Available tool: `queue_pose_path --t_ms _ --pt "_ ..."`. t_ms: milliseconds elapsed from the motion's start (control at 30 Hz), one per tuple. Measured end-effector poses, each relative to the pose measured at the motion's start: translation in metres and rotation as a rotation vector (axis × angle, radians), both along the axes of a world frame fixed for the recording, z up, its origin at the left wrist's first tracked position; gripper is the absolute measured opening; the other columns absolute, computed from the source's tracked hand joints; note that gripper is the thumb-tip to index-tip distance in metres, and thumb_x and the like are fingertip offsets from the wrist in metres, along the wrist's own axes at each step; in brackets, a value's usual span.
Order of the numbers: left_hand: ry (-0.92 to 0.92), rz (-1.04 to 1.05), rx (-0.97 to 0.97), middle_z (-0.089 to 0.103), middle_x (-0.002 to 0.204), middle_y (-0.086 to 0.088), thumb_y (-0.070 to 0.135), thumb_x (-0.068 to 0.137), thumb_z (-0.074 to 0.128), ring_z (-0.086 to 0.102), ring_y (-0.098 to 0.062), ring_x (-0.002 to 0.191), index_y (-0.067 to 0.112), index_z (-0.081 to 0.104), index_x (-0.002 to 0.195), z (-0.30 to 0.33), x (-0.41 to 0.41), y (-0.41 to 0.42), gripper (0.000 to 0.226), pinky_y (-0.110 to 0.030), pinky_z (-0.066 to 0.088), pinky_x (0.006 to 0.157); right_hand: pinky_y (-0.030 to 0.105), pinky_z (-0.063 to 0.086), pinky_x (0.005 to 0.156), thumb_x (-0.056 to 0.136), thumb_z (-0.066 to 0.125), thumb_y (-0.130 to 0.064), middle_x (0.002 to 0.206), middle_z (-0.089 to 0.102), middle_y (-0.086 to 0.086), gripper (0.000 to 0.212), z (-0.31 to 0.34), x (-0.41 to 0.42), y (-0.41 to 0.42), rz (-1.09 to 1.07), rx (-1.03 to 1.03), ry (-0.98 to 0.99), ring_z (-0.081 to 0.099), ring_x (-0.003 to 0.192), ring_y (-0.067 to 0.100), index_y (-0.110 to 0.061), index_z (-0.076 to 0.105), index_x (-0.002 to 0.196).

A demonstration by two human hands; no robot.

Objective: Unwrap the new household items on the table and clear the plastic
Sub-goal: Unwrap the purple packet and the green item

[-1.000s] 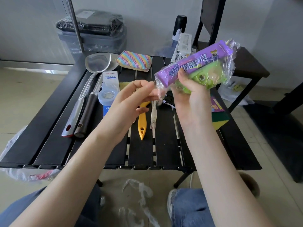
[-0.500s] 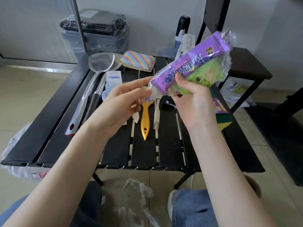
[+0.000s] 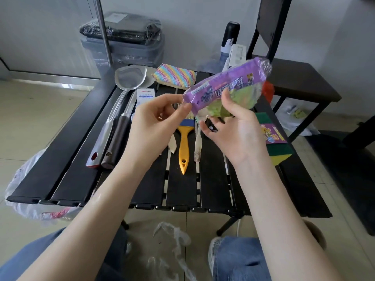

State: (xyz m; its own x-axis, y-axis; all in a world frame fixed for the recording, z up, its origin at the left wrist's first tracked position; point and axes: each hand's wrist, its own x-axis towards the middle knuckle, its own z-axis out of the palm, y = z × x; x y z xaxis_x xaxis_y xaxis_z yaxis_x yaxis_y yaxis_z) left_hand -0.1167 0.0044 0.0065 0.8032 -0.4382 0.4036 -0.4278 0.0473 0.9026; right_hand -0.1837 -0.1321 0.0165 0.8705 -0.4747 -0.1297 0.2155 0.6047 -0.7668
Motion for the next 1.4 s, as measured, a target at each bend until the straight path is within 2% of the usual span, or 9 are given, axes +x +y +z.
queue_pose_path --t_ms 100,267,433,533,733,833,933,1133,1400 --pt "-0.263 0.121 0.113 0.048 0.062 0.005 0.02 0.089 0.065 0.043 -0.004 0.061 0.022 0.069 0.098 -0.003 -0.003 -0.002 0.01 -0.023 0.039 0.061 0.041 0.053 0.095 0.086 0.067 -0.028 0.114 0.061 0.011 0.027 0.007 -0.002 0.006 -0.034 0.114 0.018 0.059 0.113 0.028 -0.017 0.056 0.108" --pt "-0.526 0.151 0.211 0.057 0.066 0.002 0.034 0.087 0.062 0.048 -0.016 0.066 0.018 0.071 0.101 -0.006 -0.009 -0.008 0.023 -0.032 0.041 0.062 0.039 0.058 0.083 0.087 0.068 -0.014 0.094 0.063 0.009 0.027 0.019 -0.003 0.009 -0.138 0.174 -0.085 0.066 0.089 0.022 -0.01 0.058 0.112" --pt "-0.317 0.1 0.273 0.057 0.065 0.008 0.045 0.083 0.065 0.046 0.002 0.068 0.027 0.071 0.105 -0.002 -0.012 -0.008 0.029 -0.009 0.033 0.064 0.051 0.048 0.1 0.091 0.054 -0.001 0.107 0.056 0.013 0.02 0.019 -0.005 0.004 -0.139 0.132 -0.161 0.057 0.116 0.034 -0.012 0.05 0.107" --pt "0.029 -0.004 0.116 0.071 0.08 0.001 0.046 0.088 0.056 0.054 0.006 0.075 0.033 0.072 0.091 0.008 -0.019 -0.009 0.02 -0.006 0.038 0.071 0.05 0.046 0.103 0.092 0.046 -0.002 0.11 0.055 0.018 0.029 0.014 -0.006 0.004 -0.082 0.155 -0.203 0.057 0.12 0.039 -0.009 0.043 0.119" --pt "0.63 -0.091 -0.047 0.066 0.088 0.019 0.042 0.084 0.063 0.052 -0.002 0.09 0.033 0.075 0.081 0.01 -0.016 -0.012 0.015 -0.027 0.034 0.079 0.048 0.046 0.103 0.091 0.046 -0.001 0.108 0.055 0.017 0.02 0.007 -0.002 0.004 0.019 0.103 -0.191 0.061 0.108 0.03 -0.014 0.047 0.106" --pt "0.59 -0.009 -0.07 0.067 0.082 0.021 0.036 0.086 0.065 0.053 0.004 0.079 0.031 0.072 0.076 0.009 -0.015 -0.01 0.013 -0.023 0.036 0.074 0.046 0.052 0.095 0.073 0.06 -0.001 0.122 0.051 0.019 0.069 0.005 0.003 -0.002 -0.074 0.096 -0.21 0.06 0.115 0.033 -0.014 0.036 0.136" --pt "0.39 0.039 -0.029 0.07 0.082 0.016 0.027 0.094 0.057 0.057 0.009 0.067 0.023 0.066 0.084 0.01 -0.014 -0.007 0.015 -0.011 0.041 0.06 0.043 0.056 0.088 0.067 0.068 -0.002 0.13 0.052 0.016 0.089 0.006 0.004 -0.003 -0.162 0.01 -0.173 0.059 0.117 0.032 -0.016 0.03 0.146" --pt "0.224 0.075 -0.032 0.074 0.076 0.008 0.019 0.101 0.046 0.066 0.003 0.071 0.017 0.051 0.088 0.014 -0.016 -0.008 0.014 -0.012 0.048 0.061 0.052 0.051 0.096 0.067 0.073 -0.004 0.134 0.051 0.011 0.098 0.011 0.002 0.001 -0.22 -0.098 -0.151 0.059 0.117 0.027 -0.023 0.023 0.149" --pt "0.177 0.147 -0.087 0.071 0.067 0.01 0.014 0.1 0.048 0.067 -0.006 0.069 0.009 0.052 0.092 0.008 -0.015 -0.01 0.01 -0.023 0.053 0.068 0.042 0.055 0.091 0.077 0.077 -0.009 0.129 0.057 0.003 0.078 0.008 0.003 0.002 -0.285 -0.175 0.05 0.062 0.113 0.021 -0.024 0.032 0.139"
